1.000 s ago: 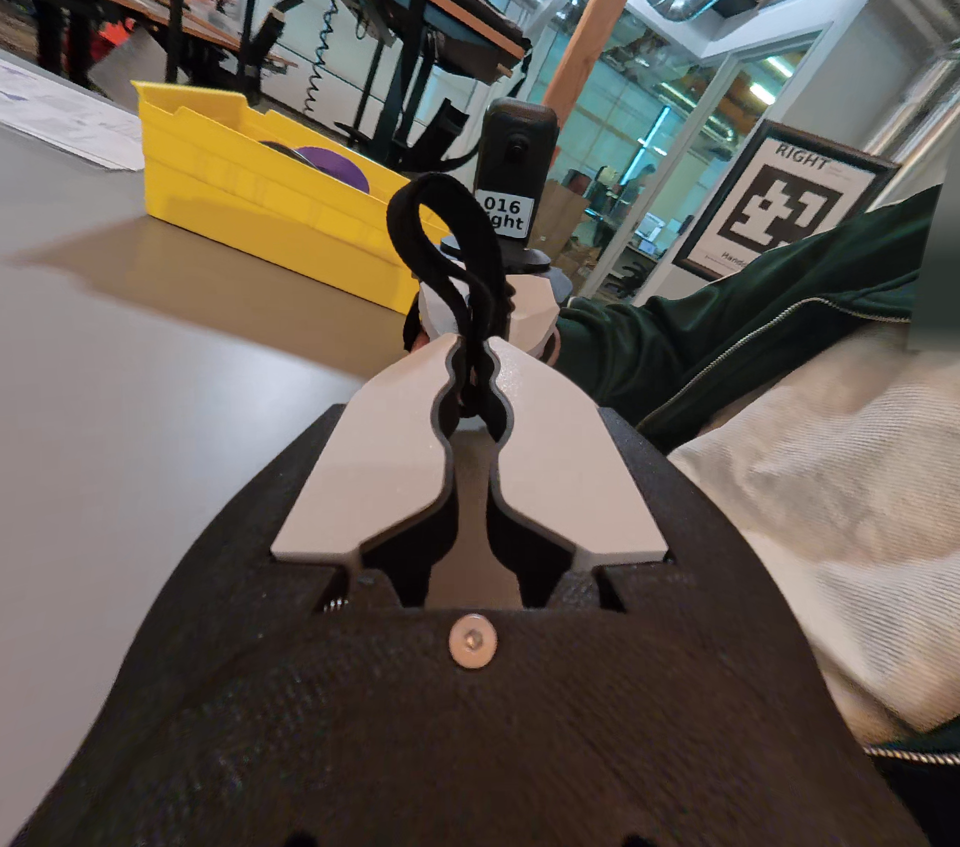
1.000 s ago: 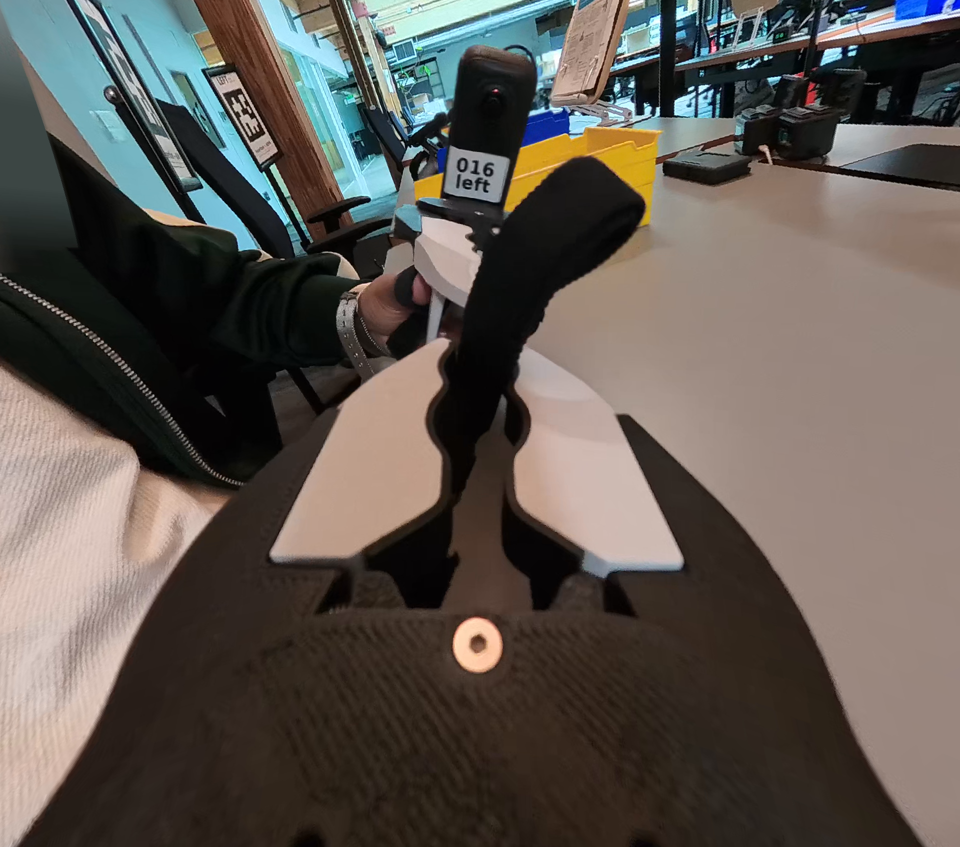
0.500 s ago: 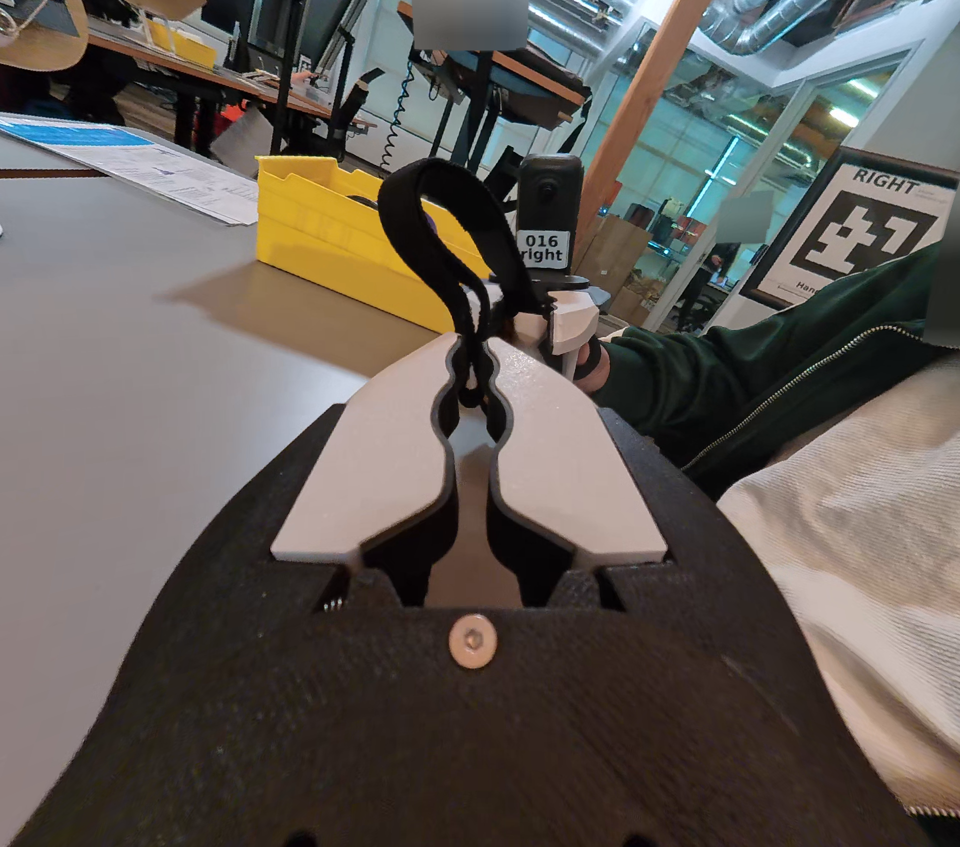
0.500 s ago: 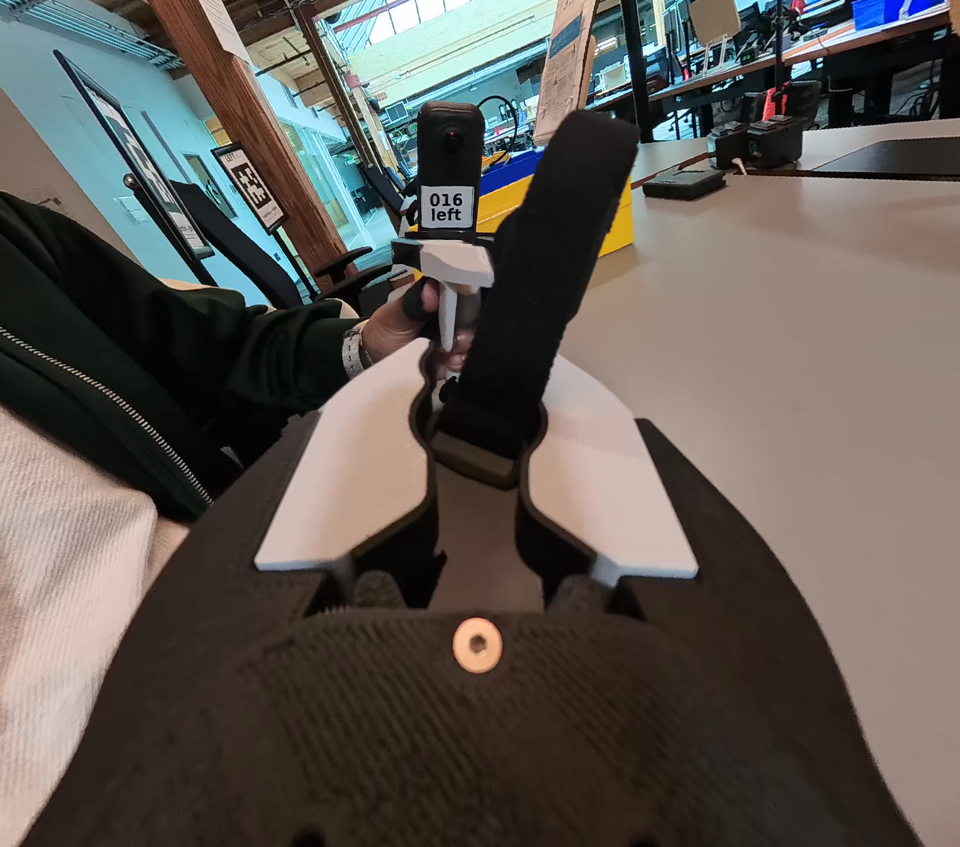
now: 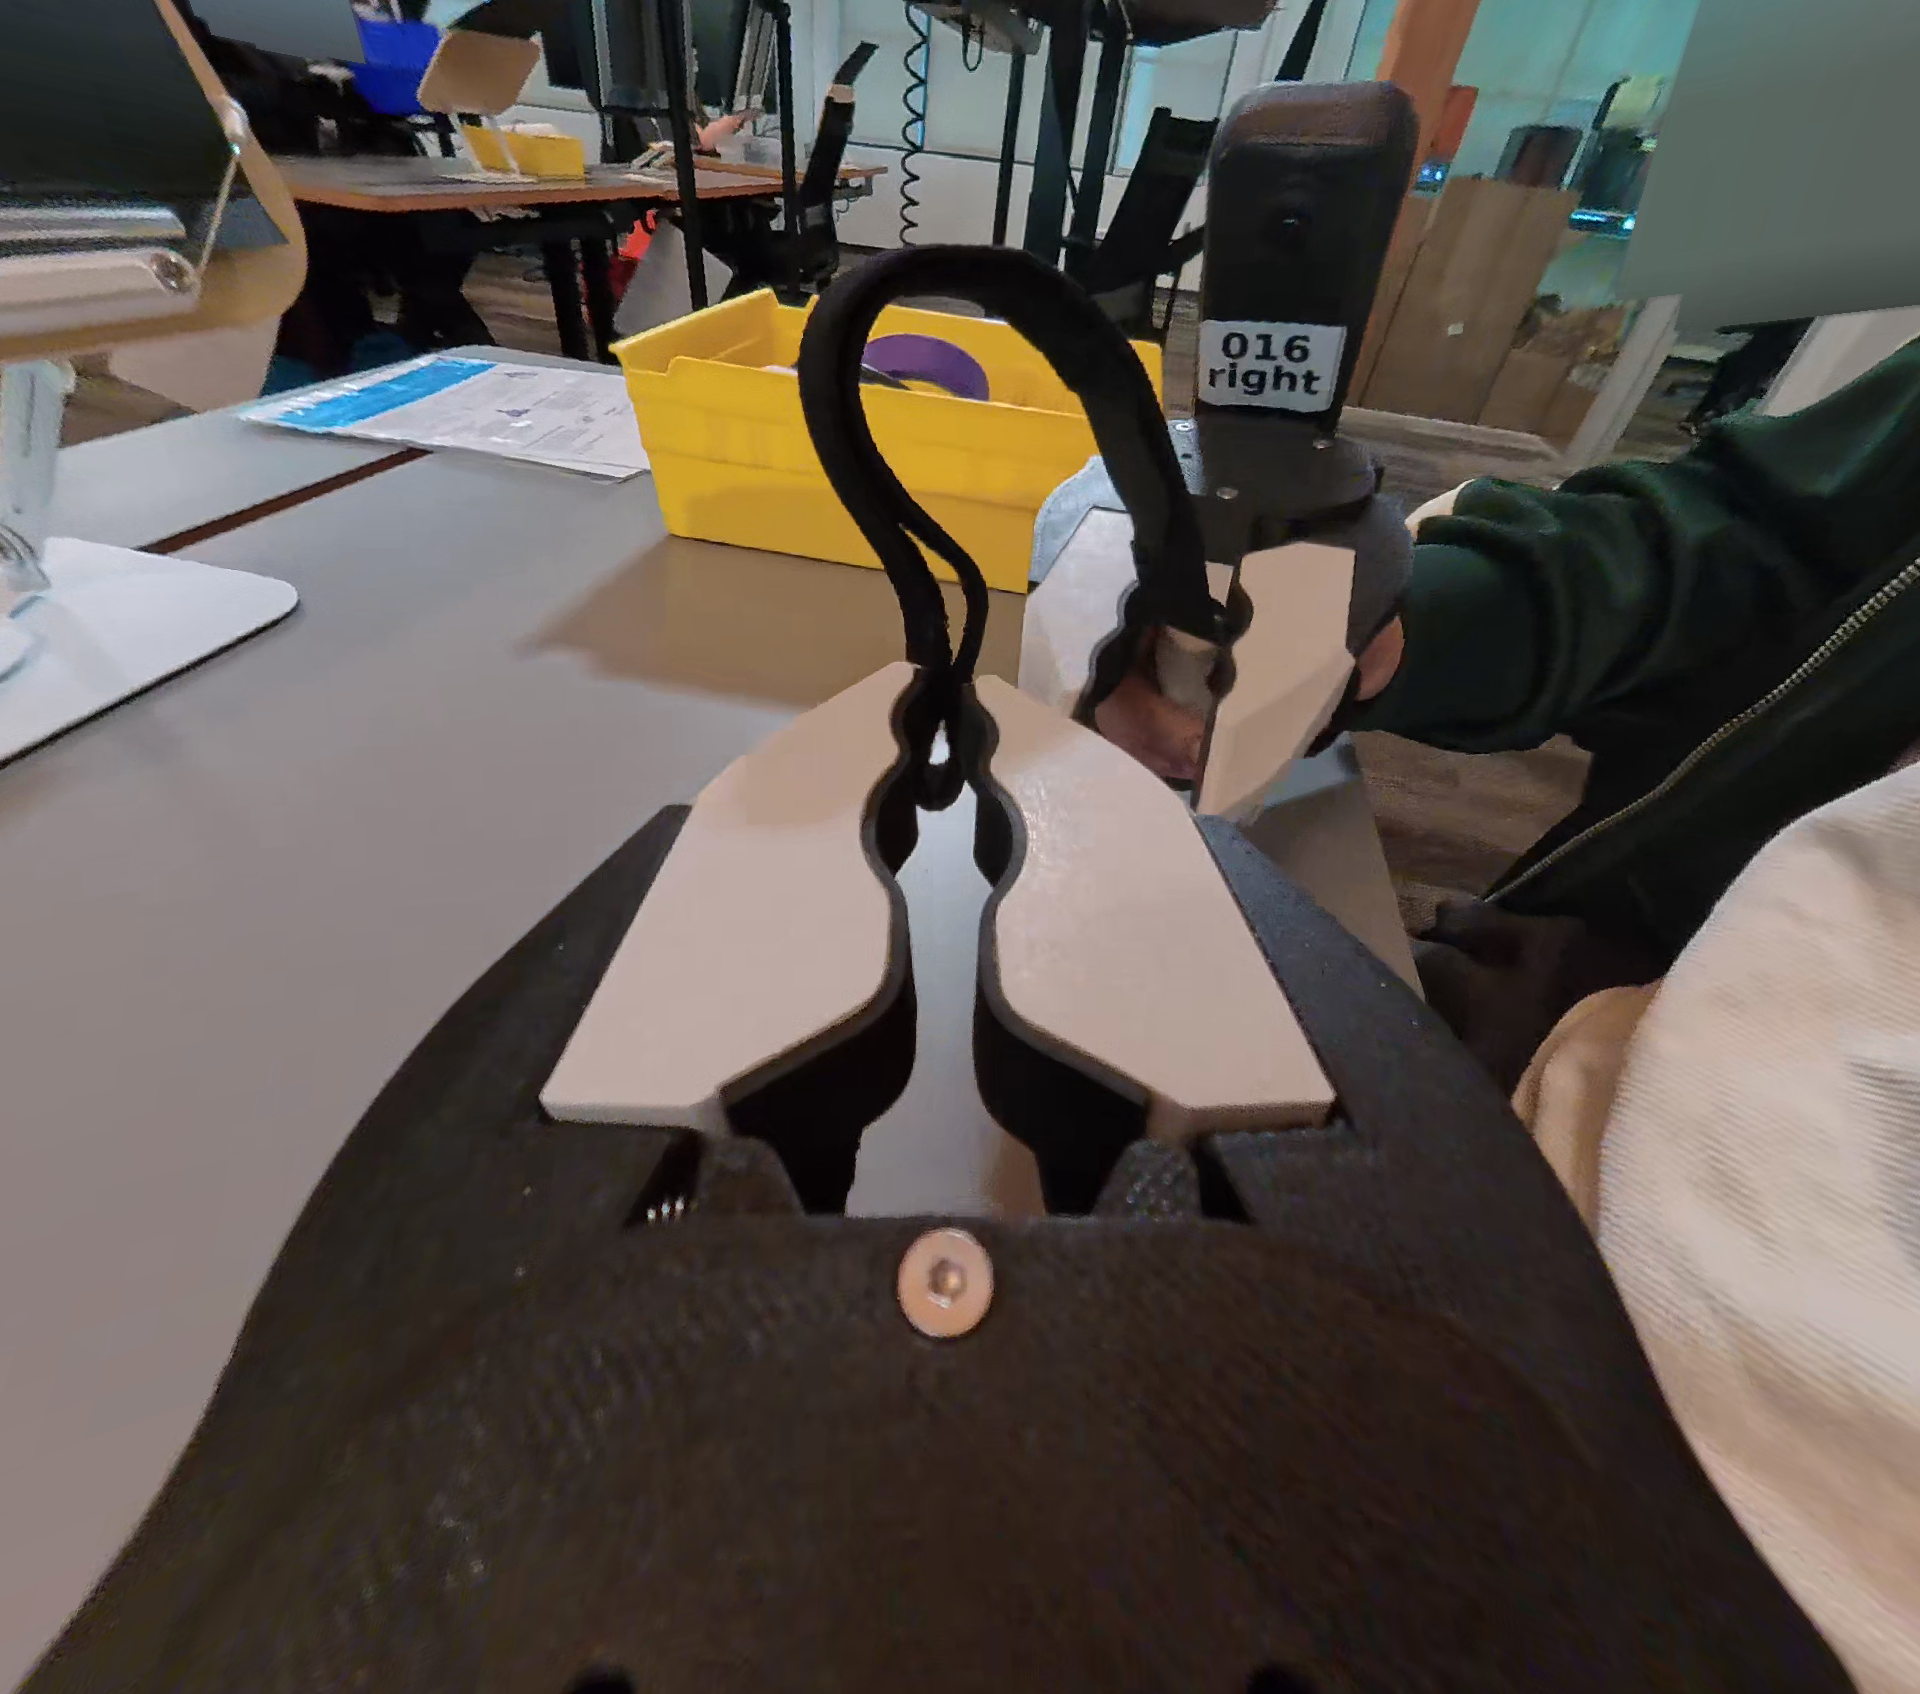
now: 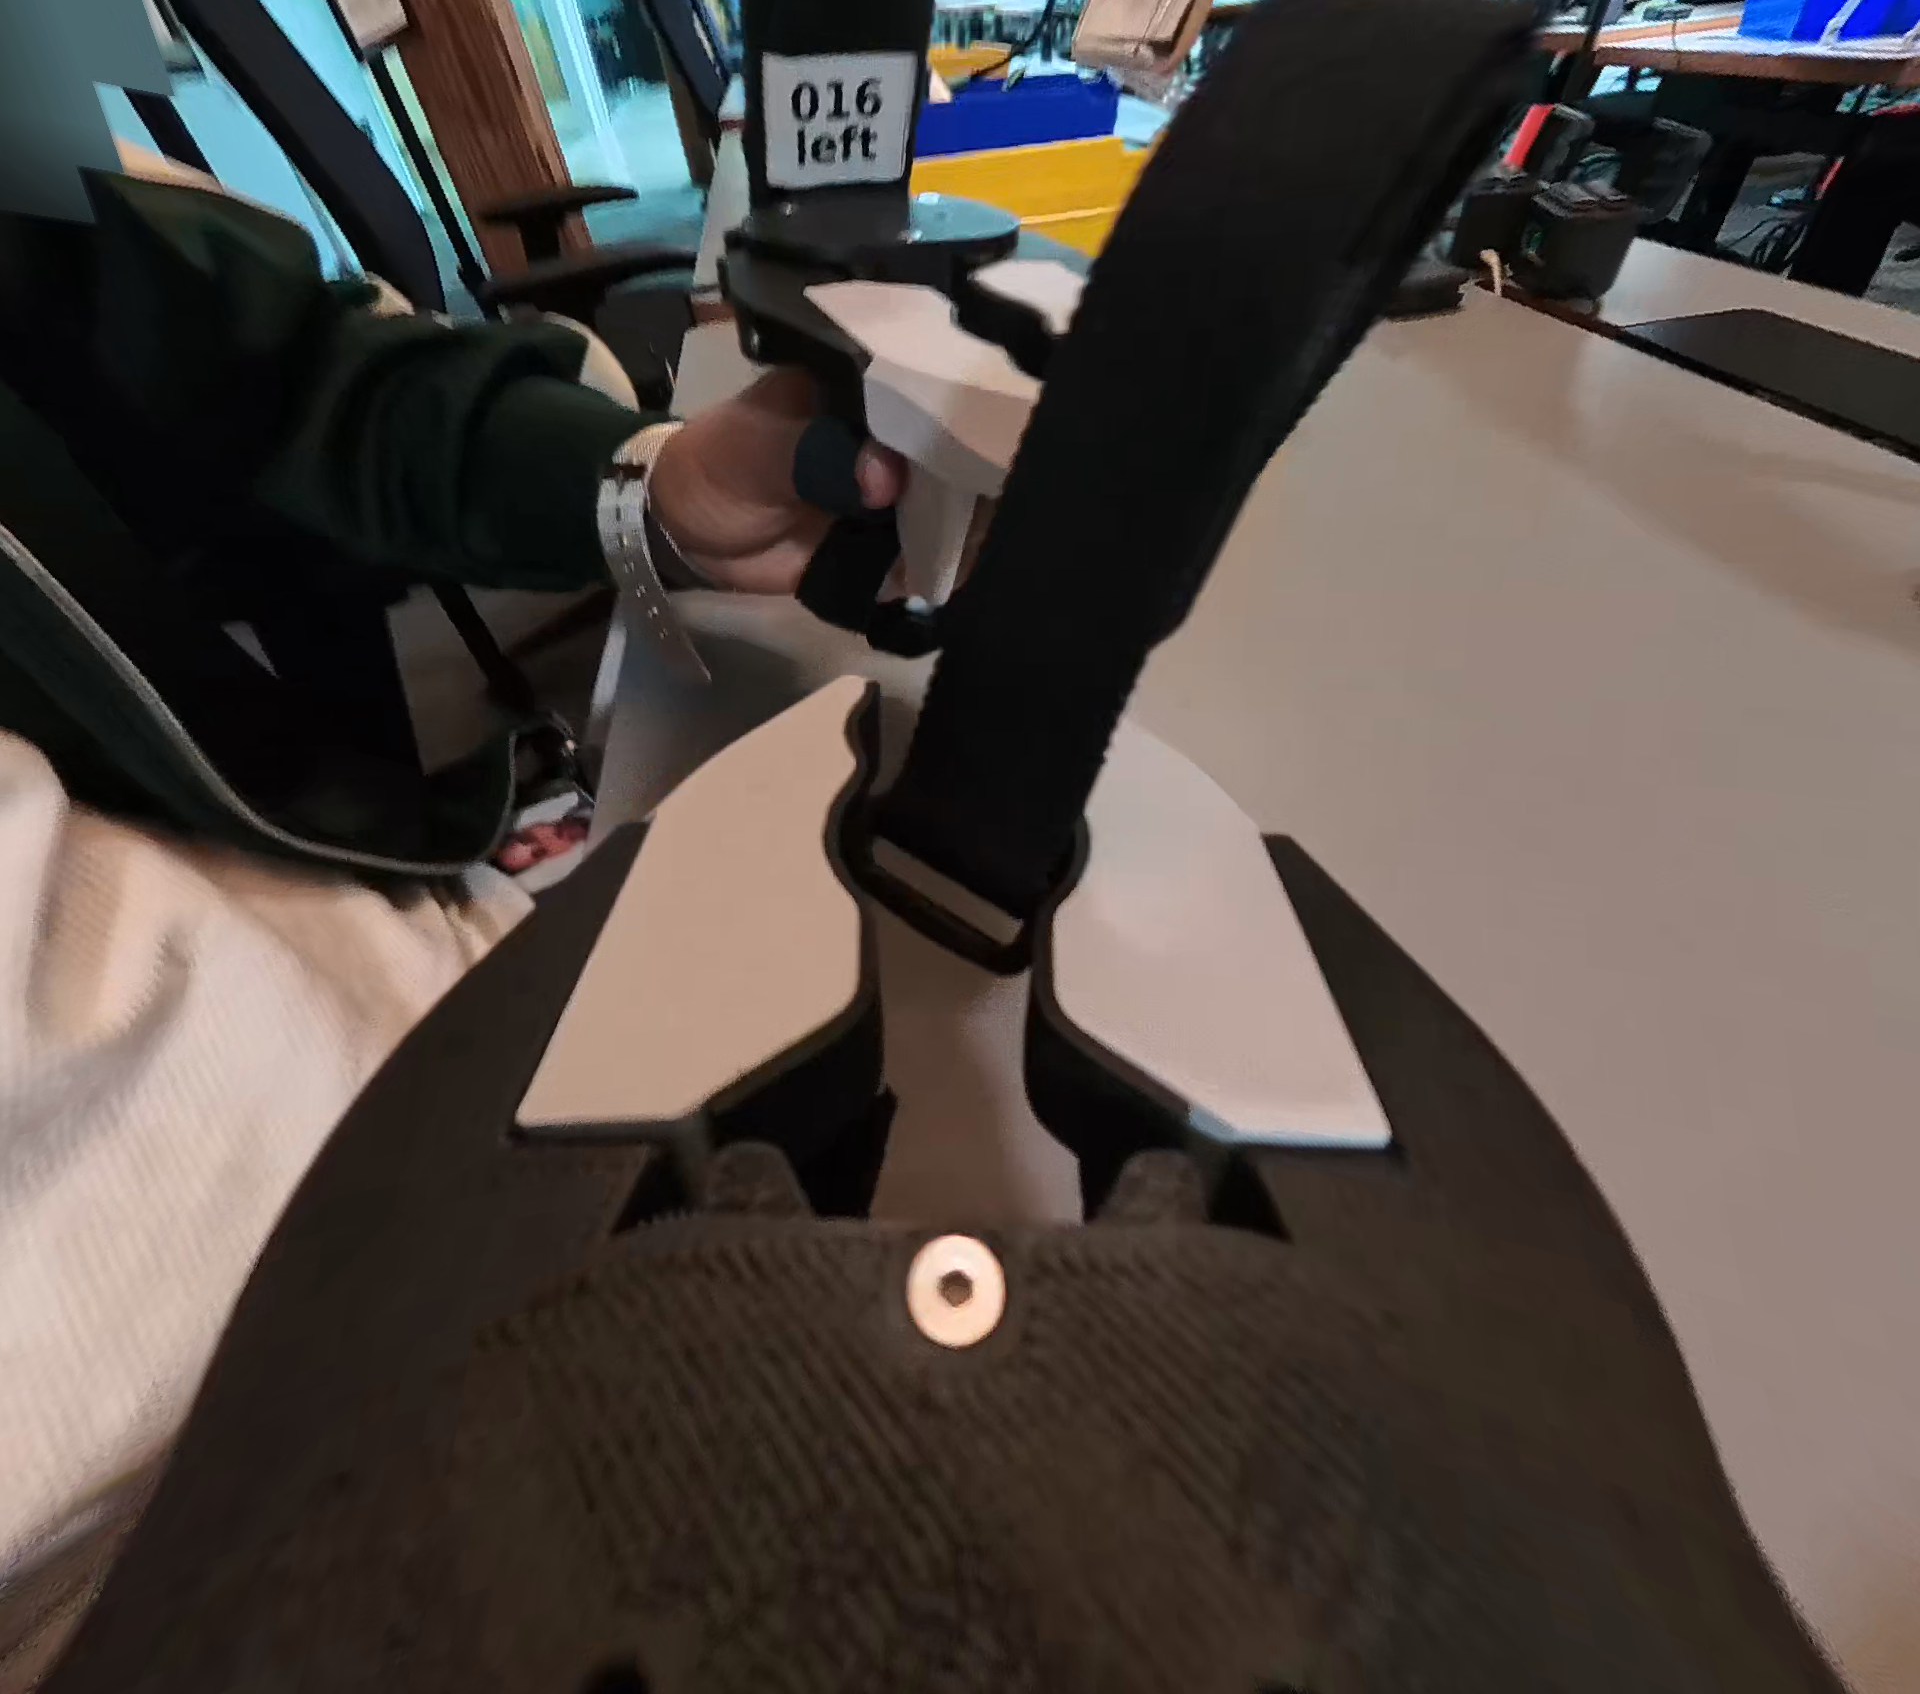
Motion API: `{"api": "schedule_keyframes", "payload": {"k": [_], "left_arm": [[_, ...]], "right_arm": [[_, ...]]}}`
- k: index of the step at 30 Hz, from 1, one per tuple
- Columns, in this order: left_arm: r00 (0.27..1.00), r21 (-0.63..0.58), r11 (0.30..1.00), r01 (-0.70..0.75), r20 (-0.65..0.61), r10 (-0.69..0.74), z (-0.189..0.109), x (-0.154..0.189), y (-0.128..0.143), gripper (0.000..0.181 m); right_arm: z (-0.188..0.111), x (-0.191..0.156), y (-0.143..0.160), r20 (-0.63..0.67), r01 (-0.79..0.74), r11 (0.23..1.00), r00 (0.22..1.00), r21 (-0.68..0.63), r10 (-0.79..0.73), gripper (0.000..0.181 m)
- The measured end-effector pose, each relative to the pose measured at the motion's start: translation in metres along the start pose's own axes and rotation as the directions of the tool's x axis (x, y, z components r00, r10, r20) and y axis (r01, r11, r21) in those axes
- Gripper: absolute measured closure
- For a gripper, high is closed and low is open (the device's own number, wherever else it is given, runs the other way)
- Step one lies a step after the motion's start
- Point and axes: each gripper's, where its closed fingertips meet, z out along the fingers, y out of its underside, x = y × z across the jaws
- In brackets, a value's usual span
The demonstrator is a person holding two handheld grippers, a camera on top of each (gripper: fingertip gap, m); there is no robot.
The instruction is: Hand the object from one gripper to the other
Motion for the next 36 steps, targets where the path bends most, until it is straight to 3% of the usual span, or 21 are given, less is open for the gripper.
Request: {"api": "schedule_keyframes", "payload": {"k": [5,9,11,15,20,26,34,36], "left_arm": [[0.999,0.069,0.996,-0.049,-0.013,0.05,-0.004,0.002,-0.008,0.176],[0.998,0.139,0.988,-0.064,0.009,0.064,-0.012,-0.001,-0.023,0.176],[0.985,0.125,0.979,-0.161,0.082,0.152,-0.019,-0.007,-0.029,0.176],[0.901,0.062,0.926,-0.373,0.262,0.345,-0.037,-0.02,-0.047,0.176],[0.806,0.013,0.861,-0.508,0.359,0.47,-0.046,-0.02,-0.059,0.176],[0.809,0.062,0.852,-0.521,0.355,0.469,-0.049,-0.014,-0.069,0.176],[0.903,0.152,0.913,-0.378,0.279,0.327,-0.053,-0.022,-0.065,0.177],[0.912,0.166,0.917,-0.363,0.266,0.313,-0.053,-0.021,-0.064,0.177]], "right_arm": [[0.007,-0.009,0.011,0.003,0.128,0.988,0.992,-0.089,-0.128,0.154],[0.008,-0.009,0.013,0.007,0.122,0.988,0.992,-0.095,-0.122,0.15],[0.007,-0.007,0.012,0.006,0.096,0.992,0.995,-0.084,-0.096,0.148],[0.007,-0.002,0.014,-0.004,0.032,0.997,0.999,-0.074,-0.032,0.139],[0.006,0.004,0.013,-0.016,-0.019,0.998,1.0,-0.056,0.018,0.136],[0.001,0.007,0.004,-0.019,-0.035,0.999,0.999,-0.001,0.035,0.136],[-0.016,-0.01,-0.034,0.175,-0.157,0.962,0.977,0.224,0.118,0.138],[-0.017,-0.013,-0.034,0.225,-0.216,0.951,0.96,0.222,0.166,0.148]]}}
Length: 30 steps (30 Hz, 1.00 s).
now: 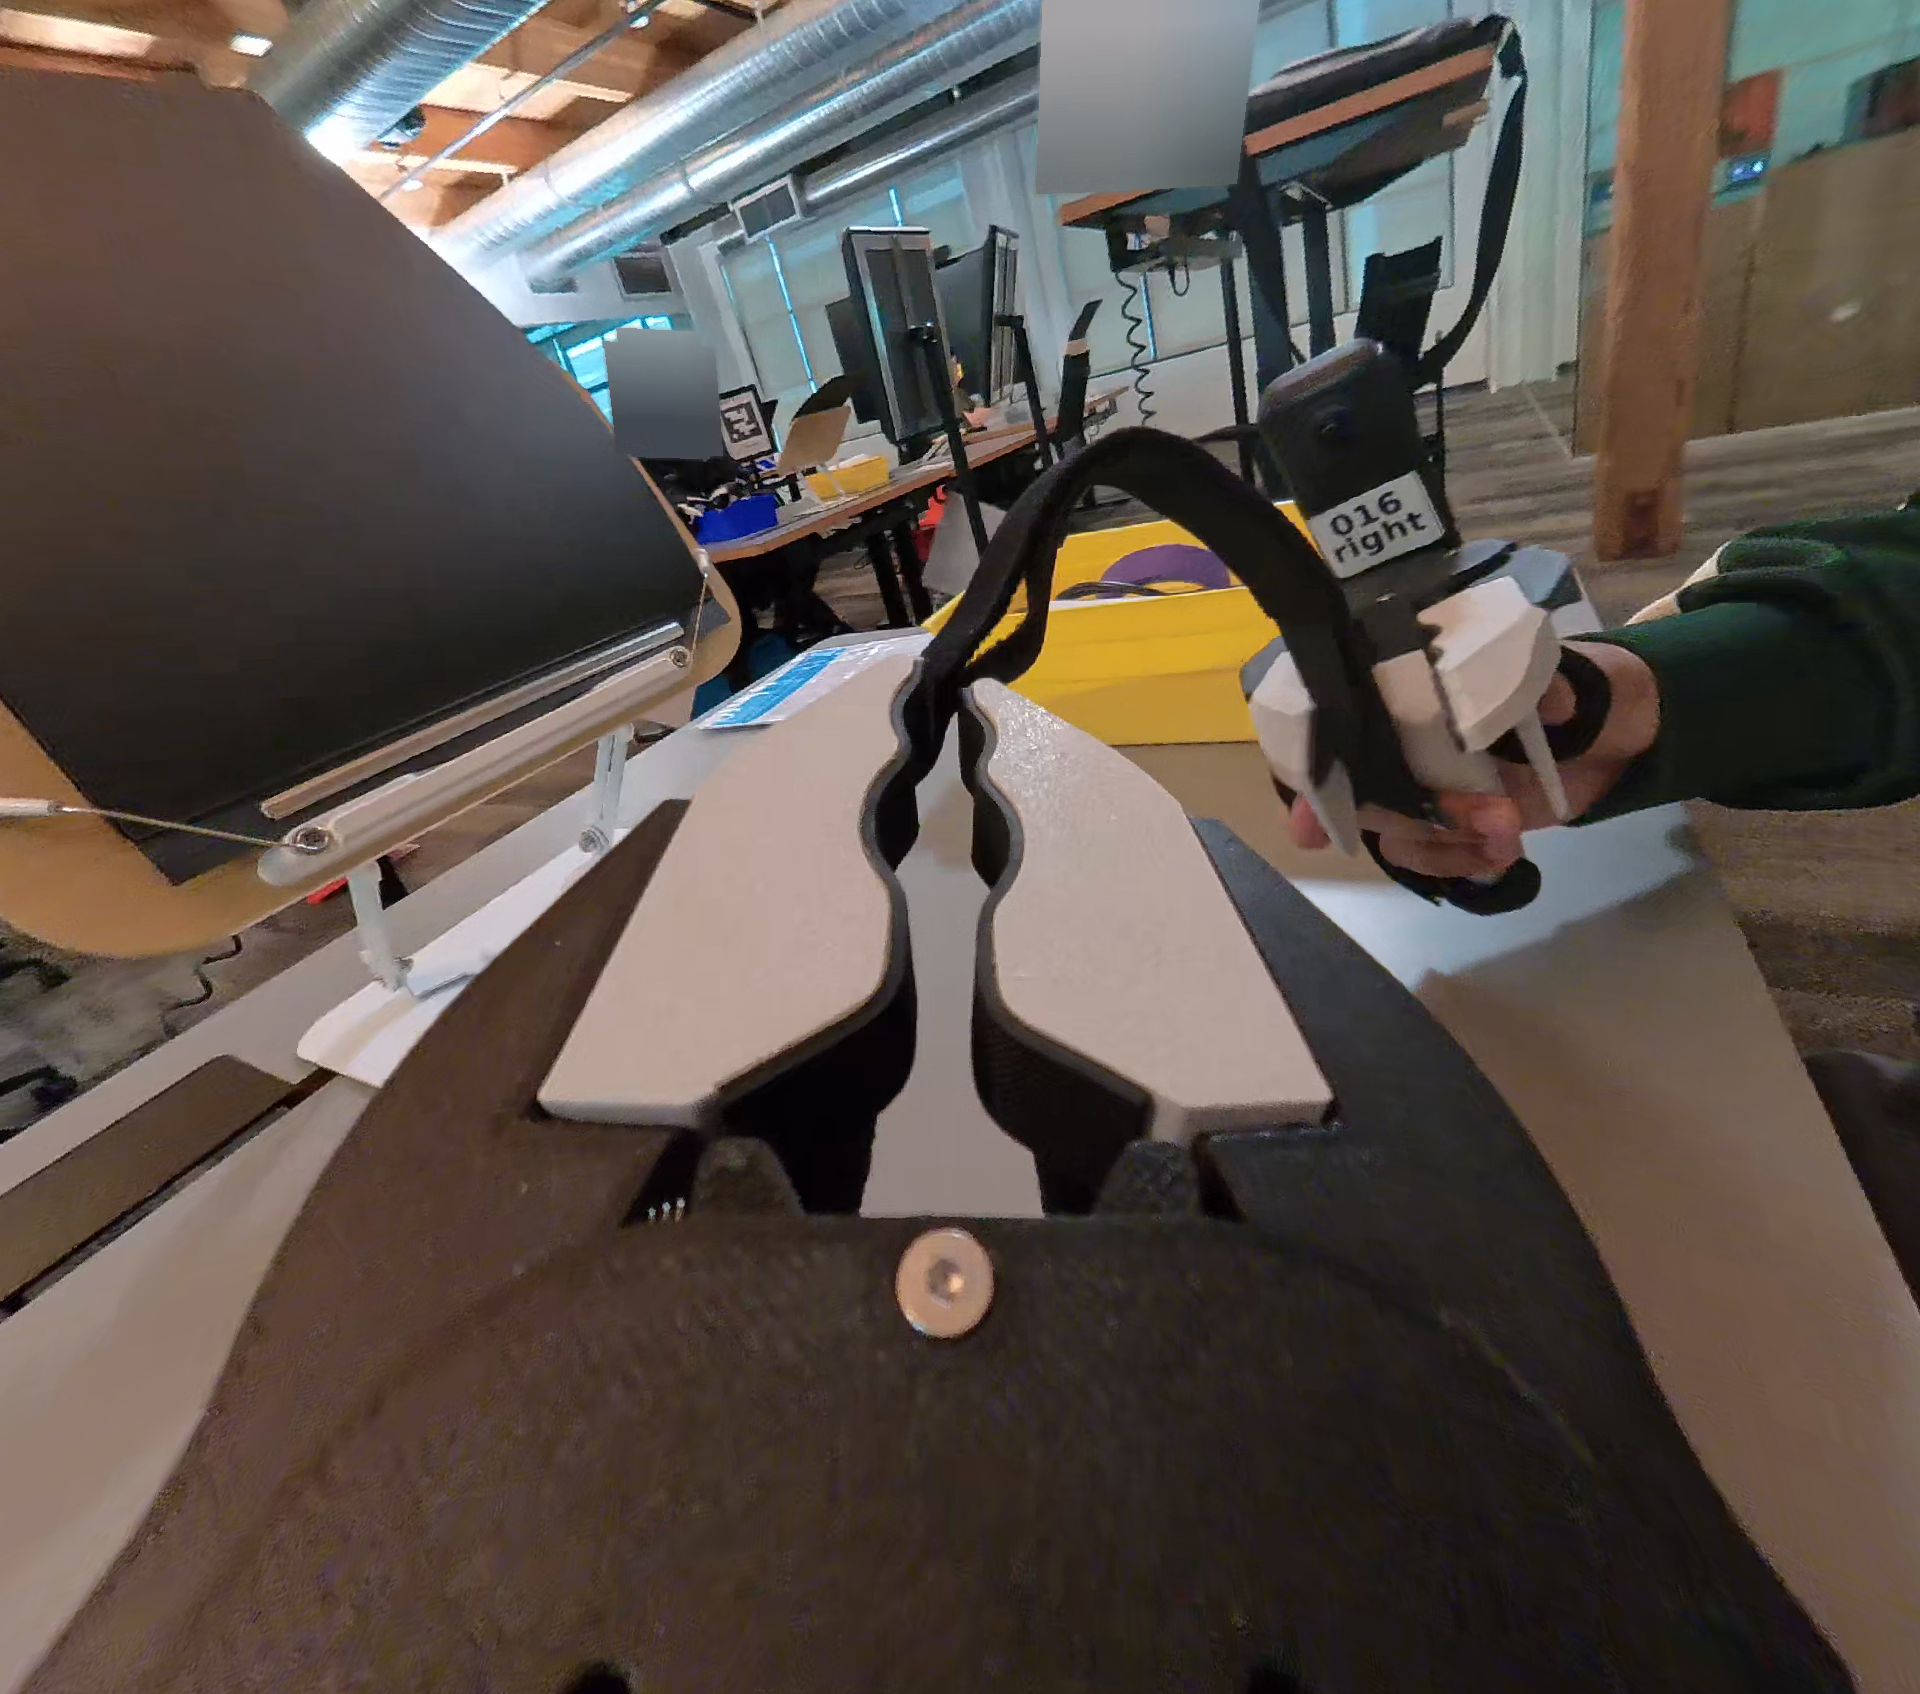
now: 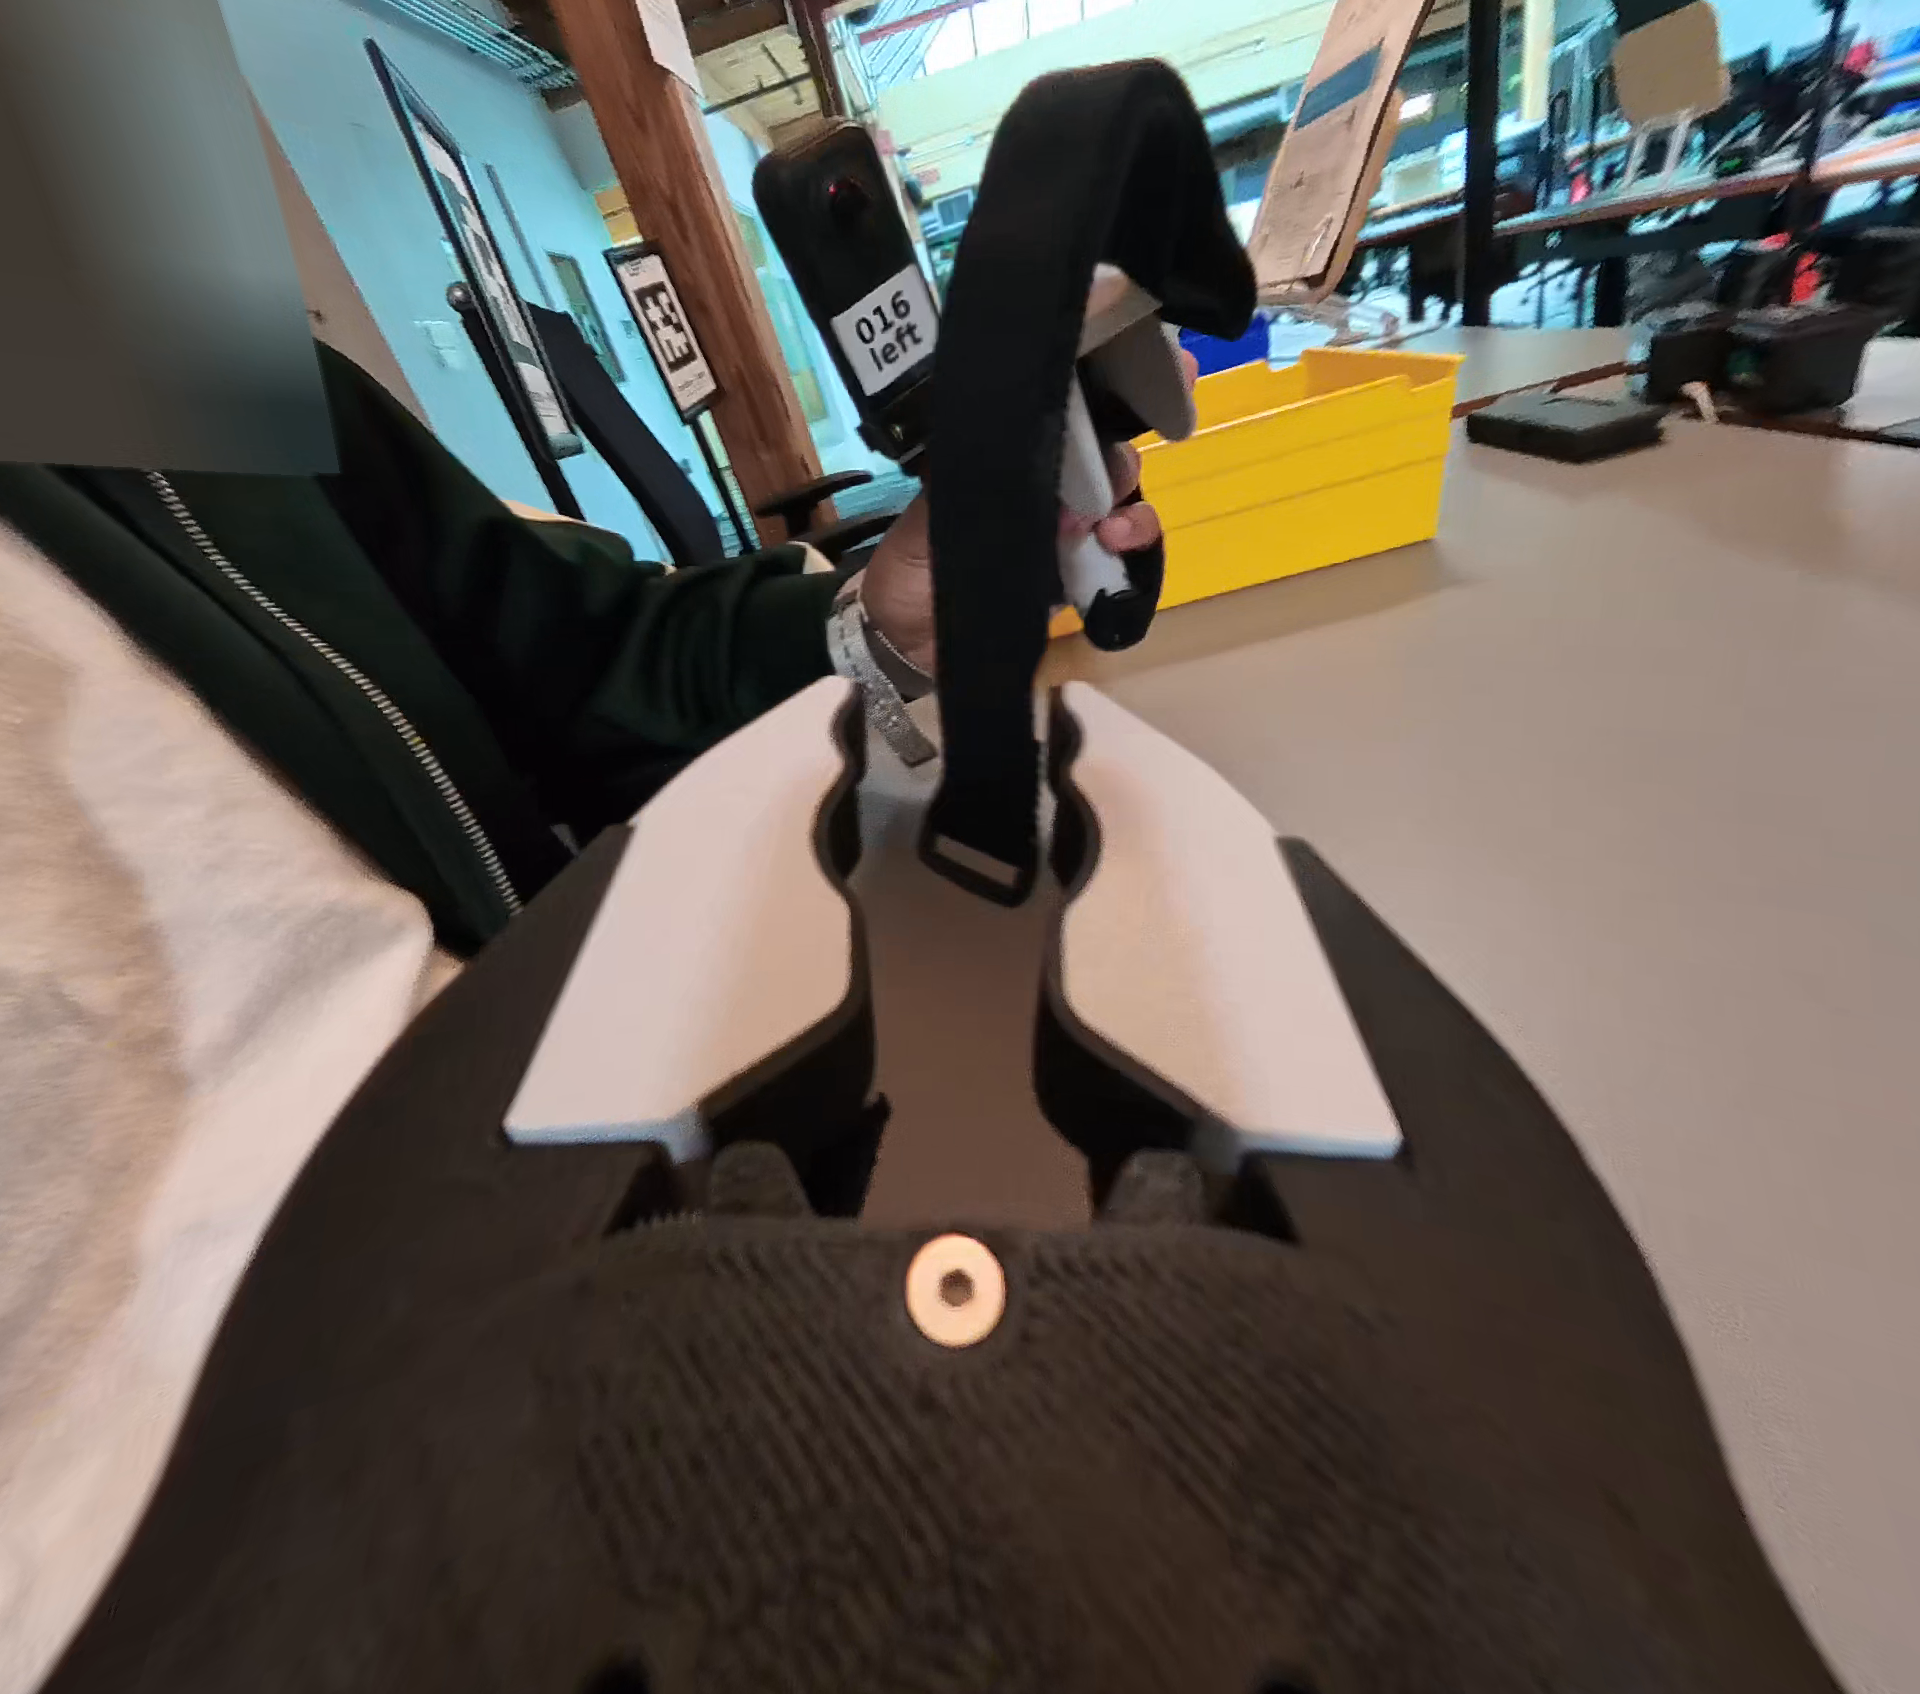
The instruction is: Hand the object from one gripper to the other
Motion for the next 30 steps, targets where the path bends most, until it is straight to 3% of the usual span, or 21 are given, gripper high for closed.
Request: {"api": "schedule_keyframes", "payload": {"k": [2,4,9,13,16,19,24,27,30], "left_arm": [[1.0,-0.01,1.0,-0.002,-0.006,0.002,0.001,0.001,0.002,0.177],[1.0,-0.015,1.0,0.001,-0.009,-0.001,0.002,0.002,0.004,0.176],[0.995,-0.02,0.997,0.079,-0.056,-0.08,0.006,0.007,0.012,0.171],[0.972,0.011,0.973,0.23,-0.044,-0.229,0.015,0.002,0.019,0.096],[0.946,-0.008,0.947,0.321,-0.044,-0.321,0.018,0.0,0.03,0.083],[0.936,-0.022,0.938,0.347,-0.058,-0.347,0.019,0.003,0.033,0.089],[0.844,-0.128,0.886,0.445,-0.27,-0.463,0.022,0.04,0.032,0.14],[0.765,-0.178,0.848,0.499,-0.369,-0.527,0.025,0.063,0.029,0.153],[0.718,-0.202,0.825,0.527,-0.414,-0.56,0.03,0.082,0.027,0.152]], "right_arm": [[0.0,-0.002,0.003,0.025,-0.017,1.0,1.0,-0.019,0.018,0.17],[-0.001,-0.002,0.003,0.02,0.002,1.0,1.0,-0.023,-0.001,0.177],[-0.003,-0.002,-0.003,0.001,0.04,0.999,0.999,-0.002,-0.04,0.178],[-0.008,0.001,-0.014,-0.054,0.103,0.994,0.993,0.044,-0.1,0.178],[-0.013,0.006,-0.019,-0.101,0.14,0.988,0.986,0.062,-0.133,0.178],[-0.015,0.009,-0.021,-0.127,0.158,0.985,0.981,0.064,-0.149,0.178],[-0.011,0.012,-0.013,-0.155,0.198,0.98,0.968,-0.003,-0.196,0.178],[-0.007,0.012,-0.004,-0.165,0.241,0.968,0.954,-0.065,-0.248,0.178],[-0.002,0.011,0.004,-0.17,0.277,0.953,0.94,-0.121,-0.295,0.178]]}}
